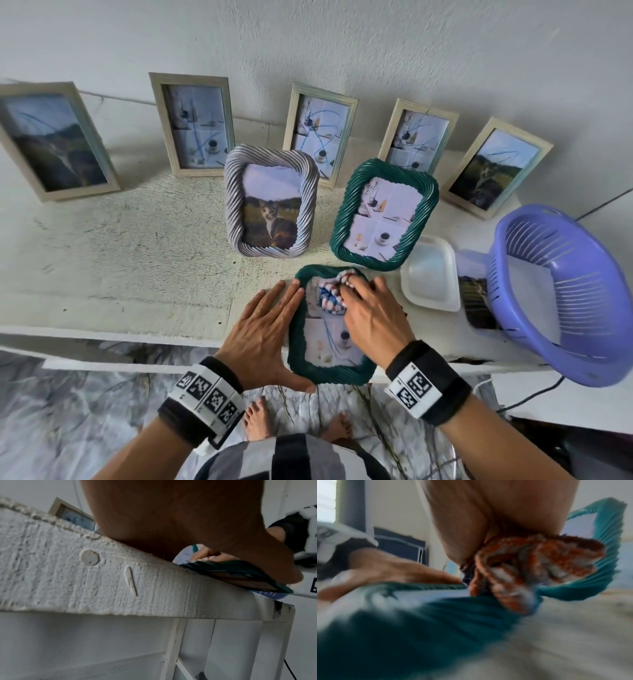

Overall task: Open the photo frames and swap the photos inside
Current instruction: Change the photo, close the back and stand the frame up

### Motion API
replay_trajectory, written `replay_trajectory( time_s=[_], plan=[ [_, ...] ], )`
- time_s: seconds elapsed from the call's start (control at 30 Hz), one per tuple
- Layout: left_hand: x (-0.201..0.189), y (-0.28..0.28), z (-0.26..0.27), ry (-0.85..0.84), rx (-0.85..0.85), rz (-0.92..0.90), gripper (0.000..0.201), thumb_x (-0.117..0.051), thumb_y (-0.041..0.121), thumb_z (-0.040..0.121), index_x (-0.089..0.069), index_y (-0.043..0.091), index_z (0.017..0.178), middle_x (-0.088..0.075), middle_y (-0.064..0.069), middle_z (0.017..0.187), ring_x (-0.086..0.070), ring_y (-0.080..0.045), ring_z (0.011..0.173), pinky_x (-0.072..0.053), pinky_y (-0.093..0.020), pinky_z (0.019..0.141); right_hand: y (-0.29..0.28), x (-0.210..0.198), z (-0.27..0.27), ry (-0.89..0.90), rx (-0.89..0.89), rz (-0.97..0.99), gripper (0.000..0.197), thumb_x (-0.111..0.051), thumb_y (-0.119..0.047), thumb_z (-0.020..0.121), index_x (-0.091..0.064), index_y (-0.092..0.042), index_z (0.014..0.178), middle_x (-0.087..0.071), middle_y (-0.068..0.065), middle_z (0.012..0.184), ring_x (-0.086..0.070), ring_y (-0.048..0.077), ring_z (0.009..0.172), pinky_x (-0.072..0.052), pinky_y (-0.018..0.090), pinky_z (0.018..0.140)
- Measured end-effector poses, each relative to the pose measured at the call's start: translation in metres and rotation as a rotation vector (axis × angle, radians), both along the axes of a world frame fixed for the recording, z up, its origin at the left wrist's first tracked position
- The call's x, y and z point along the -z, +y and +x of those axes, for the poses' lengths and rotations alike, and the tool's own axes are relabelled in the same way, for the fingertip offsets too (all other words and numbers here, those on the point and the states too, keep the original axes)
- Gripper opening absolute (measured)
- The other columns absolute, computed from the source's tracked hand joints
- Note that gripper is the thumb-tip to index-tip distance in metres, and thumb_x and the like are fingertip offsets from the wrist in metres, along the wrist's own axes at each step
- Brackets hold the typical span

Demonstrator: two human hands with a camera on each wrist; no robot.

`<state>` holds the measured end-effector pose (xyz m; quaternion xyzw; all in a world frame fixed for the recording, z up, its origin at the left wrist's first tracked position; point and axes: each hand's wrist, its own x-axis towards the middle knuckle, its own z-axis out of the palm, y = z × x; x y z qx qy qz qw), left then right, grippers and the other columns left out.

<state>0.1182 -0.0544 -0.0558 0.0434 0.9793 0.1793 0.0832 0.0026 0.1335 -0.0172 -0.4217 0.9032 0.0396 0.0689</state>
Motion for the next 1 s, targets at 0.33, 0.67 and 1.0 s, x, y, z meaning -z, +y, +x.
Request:
replay_trajectory(
  time_s=[0.33,0.67,1.0],
  plan=[
    [0.000,0.000,-0.001,-0.014,-0.016,0.043,0.149,-0.046,0.102,0.045,-0.009,0.009,0.155,-0.006,-0.002,0.164,0.000,-0.018,0.151,-0.002,-0.035,0.121,-0.004,0.002,0.003,-0.043,-0.043,-0.159,0.049,-0.068,-0.012,0.068,-0.064,-0.018,0.116,-0.058,-0.003,0.128,-0.044,0.022,0.089,-0.049,0.036,0.068],
    [0.001,-0.001,-0.001,-0.018,-0.017,0.022,0.149,-0.043,0.103,0.045,-0.010,0.008,0.155,-0.005,-0.003,0.164,0.001,-0.018,0.151,-0.003,-0.037,0.120,0.040,-0.007,0.013,-0.113,-0.261,-0.101,0.032,-0.064,-0.024,0.077,-0.070,-0.021,0.109,-0.063,-0.006,0.121,-0.046,0.014,0.084,-0.047,0.028,0.070],
    [0.001,0.001,-0.001,-0.030,-0.016,-0.003,0.149,-0.040,0.104,0.045,-0.011,0.007,0.155,-0.005,-0.003,0.164,0.001,-0.017,0.151,-0.002,-0.036,0.121,0.025,-0.002,0.034,-0.191,-0.214,-0.166,0.042,-0.060,-0.015,0.077,-0.066,-0.016,0.118,-0.056,-0.004,0.134,-0.042,0.016,0.089,-0.045,0.029,0.073]
  ],
)
